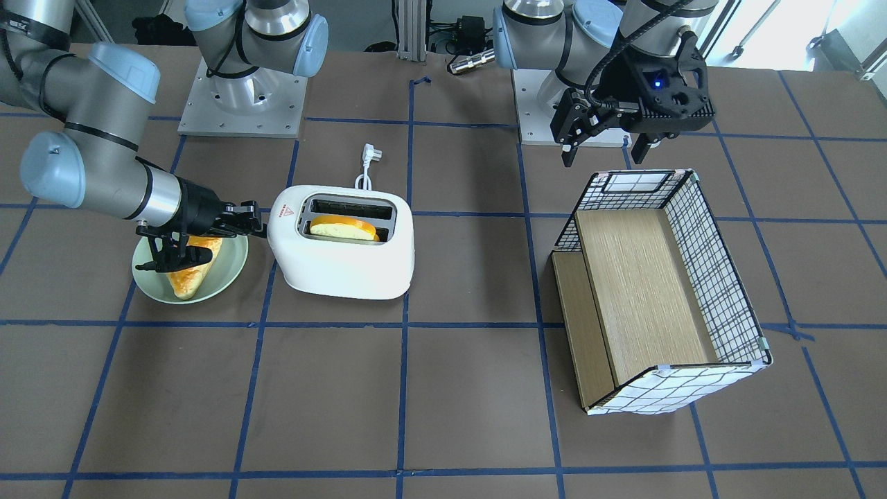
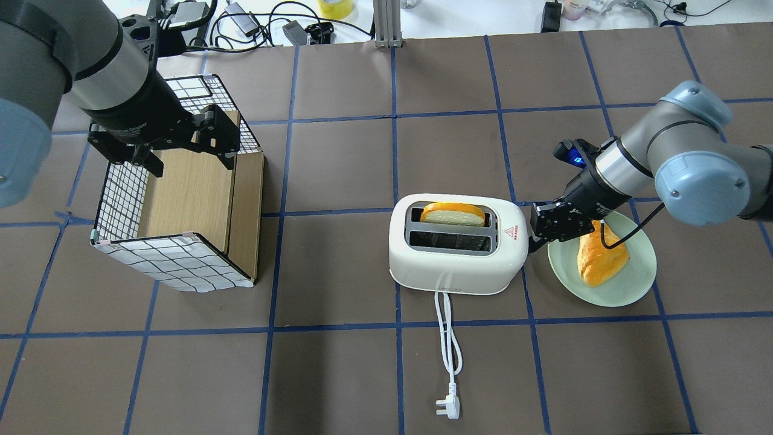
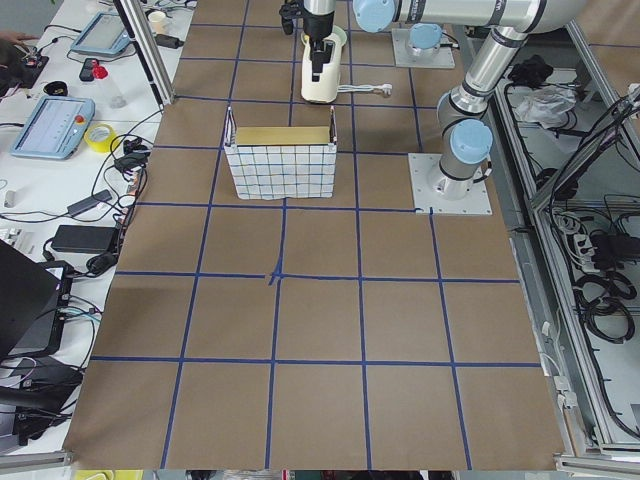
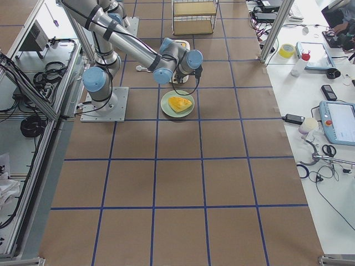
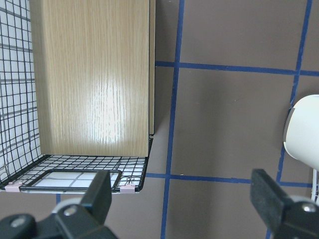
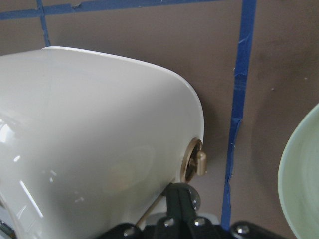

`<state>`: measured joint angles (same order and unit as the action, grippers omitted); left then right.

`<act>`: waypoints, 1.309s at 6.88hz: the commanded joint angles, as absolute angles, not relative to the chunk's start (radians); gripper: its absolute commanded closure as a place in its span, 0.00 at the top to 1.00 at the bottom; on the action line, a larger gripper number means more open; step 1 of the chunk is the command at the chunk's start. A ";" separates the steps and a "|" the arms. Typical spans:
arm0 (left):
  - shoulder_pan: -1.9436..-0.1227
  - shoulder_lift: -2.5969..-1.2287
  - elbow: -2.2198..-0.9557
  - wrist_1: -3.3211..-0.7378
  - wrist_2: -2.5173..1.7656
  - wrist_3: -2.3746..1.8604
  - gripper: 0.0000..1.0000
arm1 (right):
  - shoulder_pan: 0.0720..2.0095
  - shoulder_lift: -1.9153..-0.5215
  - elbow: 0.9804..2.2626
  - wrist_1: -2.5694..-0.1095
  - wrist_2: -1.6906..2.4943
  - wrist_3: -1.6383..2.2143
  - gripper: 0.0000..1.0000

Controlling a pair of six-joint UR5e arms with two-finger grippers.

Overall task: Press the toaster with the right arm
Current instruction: 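Lift the right gripper up and away from the toaster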

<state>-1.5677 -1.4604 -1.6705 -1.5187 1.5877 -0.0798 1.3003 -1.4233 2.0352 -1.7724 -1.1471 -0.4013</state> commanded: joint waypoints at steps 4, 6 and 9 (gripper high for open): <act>-1.568 -1.460 -1.671 -1.519 1.588 -0.080 1.00 | 1.304 -1.460 1.994 -1.764 -1.196 -0.254 0.00; -1.568 -1.460 -1.671 -1.519 1.588 -0.080 1.00 | 1.304 -1.517 1.941 -1.729 -1.206 -0.198 0.00; -1.568 -1.460 -1.671 -1.519 1.588 -0.080 1.00 | 1.312 -1.539 1.675 -1.614 -1.365 -0.128 0.00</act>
<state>-1.5677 -1.4603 -1.6705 -1.5187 1.5877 -0.0798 1.3104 -1.5341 1.7883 -1.6525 -1.3042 -0.1592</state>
